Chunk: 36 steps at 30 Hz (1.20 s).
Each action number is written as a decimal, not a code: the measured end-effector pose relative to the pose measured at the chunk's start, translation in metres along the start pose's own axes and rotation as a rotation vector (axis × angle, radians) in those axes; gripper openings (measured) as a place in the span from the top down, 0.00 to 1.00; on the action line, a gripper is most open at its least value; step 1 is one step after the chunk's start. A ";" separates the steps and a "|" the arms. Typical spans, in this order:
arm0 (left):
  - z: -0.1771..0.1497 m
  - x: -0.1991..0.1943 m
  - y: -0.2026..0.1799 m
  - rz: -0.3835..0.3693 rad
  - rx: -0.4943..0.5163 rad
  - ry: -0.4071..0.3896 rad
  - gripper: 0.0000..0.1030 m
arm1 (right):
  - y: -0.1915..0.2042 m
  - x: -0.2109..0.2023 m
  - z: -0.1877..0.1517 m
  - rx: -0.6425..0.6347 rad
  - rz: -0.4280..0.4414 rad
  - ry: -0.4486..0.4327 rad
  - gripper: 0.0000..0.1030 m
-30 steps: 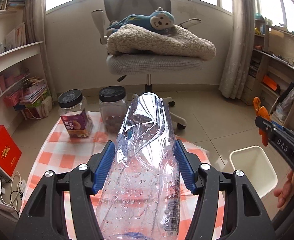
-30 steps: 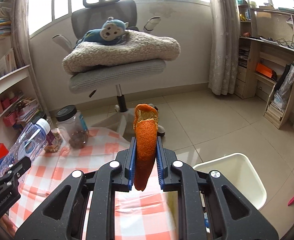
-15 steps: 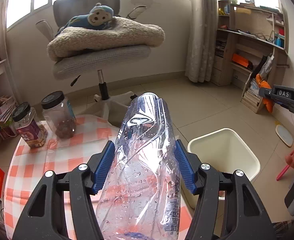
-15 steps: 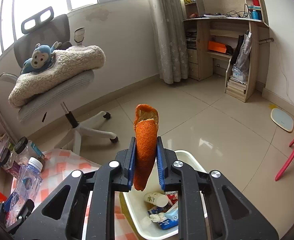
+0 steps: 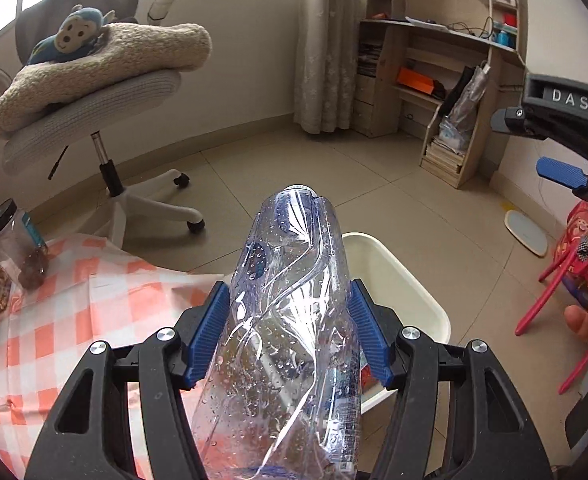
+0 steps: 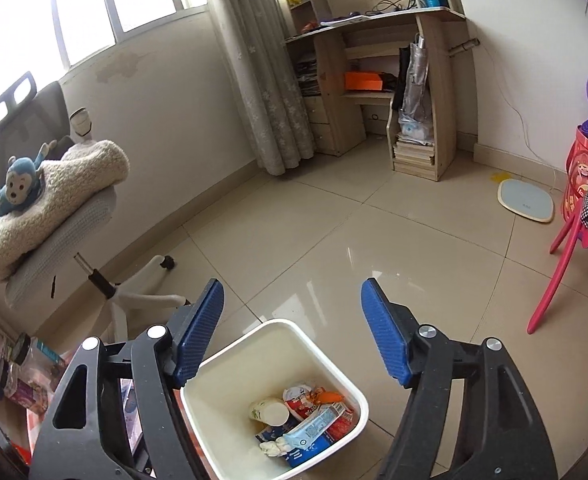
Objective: Collect trash
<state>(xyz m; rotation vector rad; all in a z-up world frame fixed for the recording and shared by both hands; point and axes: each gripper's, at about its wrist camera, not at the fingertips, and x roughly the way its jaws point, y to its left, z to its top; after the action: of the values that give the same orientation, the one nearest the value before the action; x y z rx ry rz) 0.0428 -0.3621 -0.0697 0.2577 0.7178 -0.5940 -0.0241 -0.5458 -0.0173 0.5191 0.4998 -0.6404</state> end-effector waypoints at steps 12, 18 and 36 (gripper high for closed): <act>0.021 0.054 -0.048 -0.087 0.004 0.096 0.25 | -0.054 -0.009 0.011 0.104 -0.077 -0.055 0.19; 0.017 0.042 -0.032 -0.070 -0.016 0.100 0.17 | -0.039 -0.023 0.006 0.044 -0.116 -0.135 0.07; -0.038 -0.124 0.132 0.337 -0.189 -0.241 0.06 | 0.109 -0.093 -0.079 -0.374 -0.021 -0.205 0.07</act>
<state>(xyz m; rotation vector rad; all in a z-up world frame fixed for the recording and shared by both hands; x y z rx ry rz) 0.0256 -0.1877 -0.0098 0.1236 0.4790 -0.2283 -0.0377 -0.3851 0.0090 0.0931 0.4183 -0.5947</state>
